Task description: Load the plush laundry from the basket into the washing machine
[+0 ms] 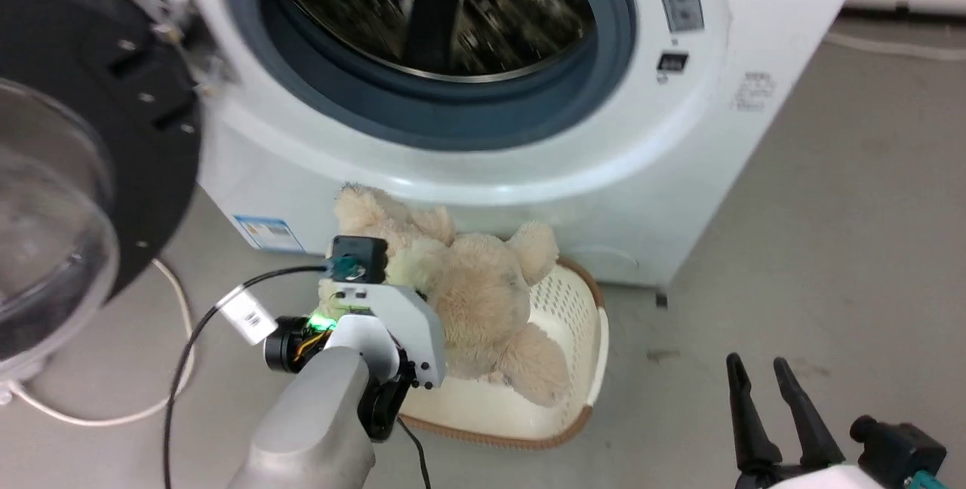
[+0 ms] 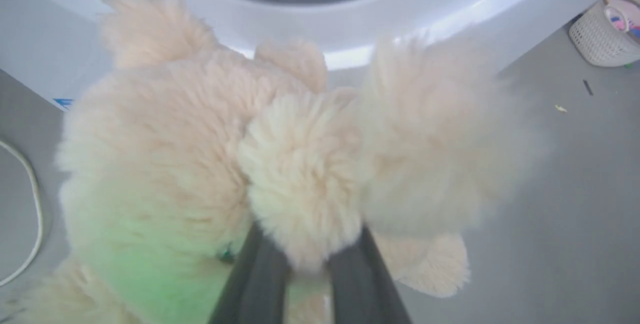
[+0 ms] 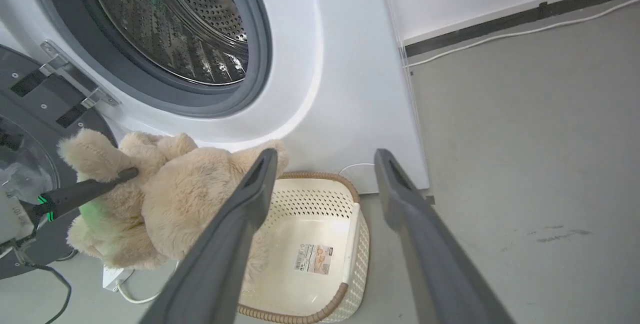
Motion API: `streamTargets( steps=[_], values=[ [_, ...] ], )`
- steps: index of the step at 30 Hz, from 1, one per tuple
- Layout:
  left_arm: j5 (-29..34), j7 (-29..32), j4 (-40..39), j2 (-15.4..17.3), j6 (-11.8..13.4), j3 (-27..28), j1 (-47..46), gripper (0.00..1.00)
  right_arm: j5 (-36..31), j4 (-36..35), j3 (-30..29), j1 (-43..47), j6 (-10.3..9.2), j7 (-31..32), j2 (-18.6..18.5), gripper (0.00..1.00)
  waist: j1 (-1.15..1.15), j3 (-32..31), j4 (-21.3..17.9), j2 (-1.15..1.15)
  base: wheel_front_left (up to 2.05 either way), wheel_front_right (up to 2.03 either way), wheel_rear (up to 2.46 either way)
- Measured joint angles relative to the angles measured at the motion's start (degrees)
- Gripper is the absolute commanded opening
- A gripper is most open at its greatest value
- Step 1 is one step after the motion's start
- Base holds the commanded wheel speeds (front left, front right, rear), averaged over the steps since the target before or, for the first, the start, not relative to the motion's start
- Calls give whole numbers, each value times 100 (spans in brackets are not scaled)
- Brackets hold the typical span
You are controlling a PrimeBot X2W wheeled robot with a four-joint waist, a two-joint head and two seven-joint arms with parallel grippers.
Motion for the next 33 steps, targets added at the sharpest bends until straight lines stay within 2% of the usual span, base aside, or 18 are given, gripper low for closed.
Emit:
streamTargets(
  steps=[6,13,19,20,24,33],
  values=[
    [-249,-815,-357,-38,-13,241,105,0,0,-38,5,142,0,0,1,100,0,-379,123,0,0,0,0],
    [-303,-1543,-743,-85,36,508,21,0,-20,-130,-3,155,0,0,0,100,2,-279,-13,0,0,0,0],
    [-310,-1681,-1055,-49,41,894,-365,0,-112,-207,19,139,0,0,0,100,3,-37,-179,0,0,0,0],
    [-210,-1682,-1304,-5,42,1158,-575,0,-122,-240,47,116,0,0,0,100,3,115,-277,0,0,0,0],
    [-13,-1708,-1591,63,35,1541,-867,0,-159,-311,76,-32,0,-1,1,100,3,359,-419,0,0,0,0],
    [339,-1715,-1514,221,-168,2071,-1727,0,-167,-499,129,-341,0,0,0,100,3,1051,-763,0,0,0,0]
  ],
)
